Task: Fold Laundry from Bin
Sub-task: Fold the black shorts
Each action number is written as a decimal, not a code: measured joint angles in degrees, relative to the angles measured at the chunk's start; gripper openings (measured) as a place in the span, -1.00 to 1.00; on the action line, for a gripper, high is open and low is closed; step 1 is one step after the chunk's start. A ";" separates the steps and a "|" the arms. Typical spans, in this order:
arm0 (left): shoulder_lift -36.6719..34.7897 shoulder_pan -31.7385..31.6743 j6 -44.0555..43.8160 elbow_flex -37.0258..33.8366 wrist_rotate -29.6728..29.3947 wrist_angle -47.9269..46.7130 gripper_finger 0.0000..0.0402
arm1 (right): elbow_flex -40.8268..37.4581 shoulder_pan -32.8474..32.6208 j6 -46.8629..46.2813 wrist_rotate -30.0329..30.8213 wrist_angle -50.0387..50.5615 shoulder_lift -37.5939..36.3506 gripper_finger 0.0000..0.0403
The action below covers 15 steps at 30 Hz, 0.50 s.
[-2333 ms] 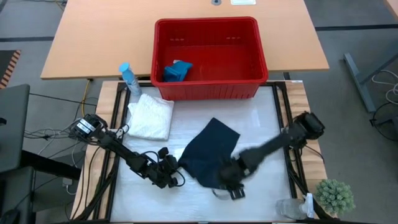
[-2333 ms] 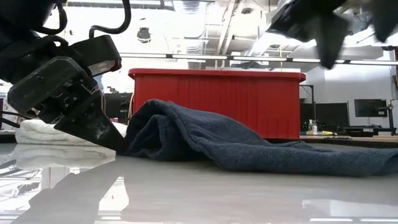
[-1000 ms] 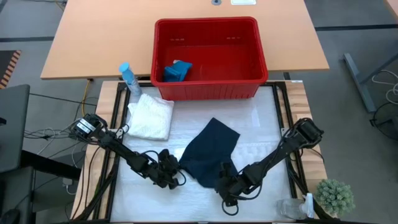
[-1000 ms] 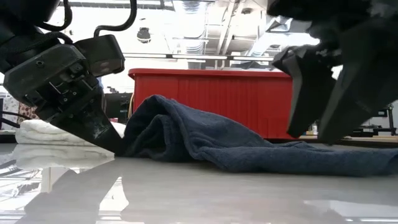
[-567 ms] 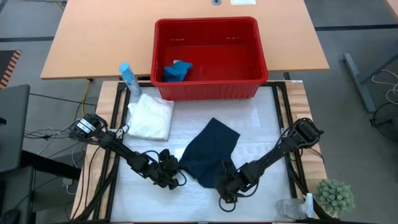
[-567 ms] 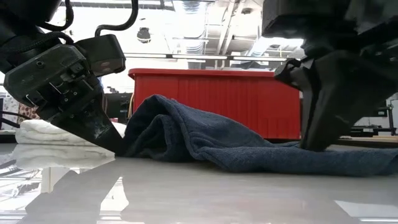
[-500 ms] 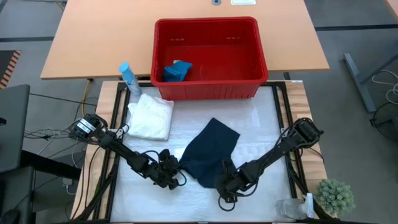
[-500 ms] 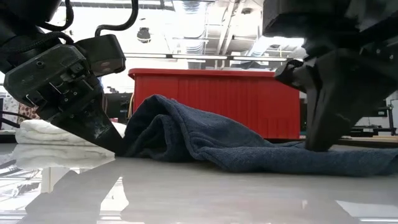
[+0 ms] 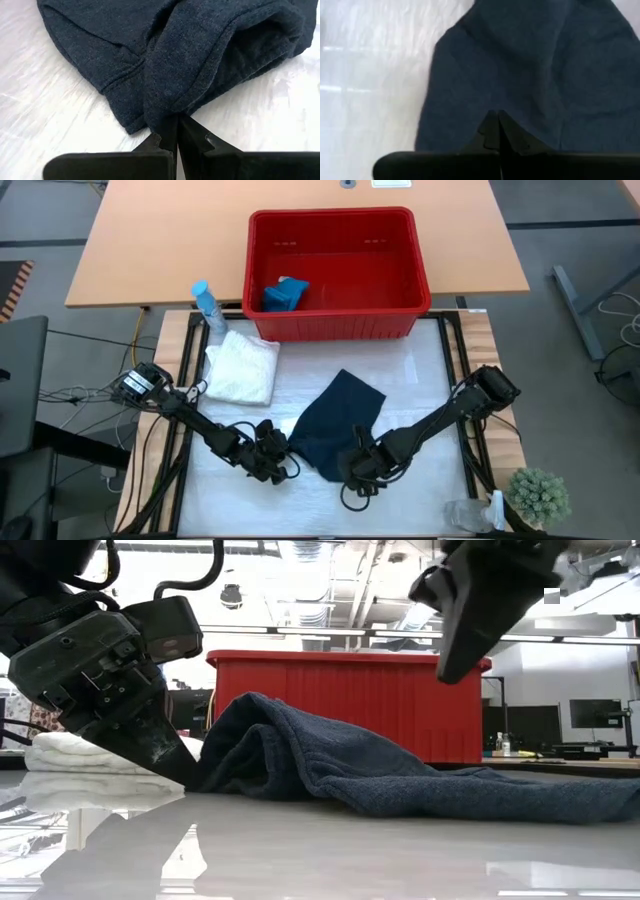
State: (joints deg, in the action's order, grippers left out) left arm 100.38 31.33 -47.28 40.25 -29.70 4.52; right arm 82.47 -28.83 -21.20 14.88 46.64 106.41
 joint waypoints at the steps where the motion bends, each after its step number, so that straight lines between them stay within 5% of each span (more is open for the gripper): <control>1: 0.00 0.00 -0.01 0.00 0.01 -0.02 -1.00 | 0.14 0.40 0.69 0.02 0.16 0.00 -0.94; 4: -0.02 0.00 -0.07 0.00 0.08 -0.03 -1.00 | 0.40 1.03 1.22 -2.34 -1.75 0.00 -0.82; 8: -0.02 0.00 -0.50 0.00 0.28 -0.05 -1.00 | 0.55 -0.44 1.76 -7.68 -7.98 0.76 -0.41; 15: -0.04 0.00 -0.45 0.00 0.56 -0.18 -1.00 | 0.47 -3.06 1.28 -2.88 -10.33 4.10 0.14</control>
State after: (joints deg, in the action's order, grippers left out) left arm 100.33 31.33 -47.73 40.25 -29.15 4.34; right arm 82.94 -31.89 -19.92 12.00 36.31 110.51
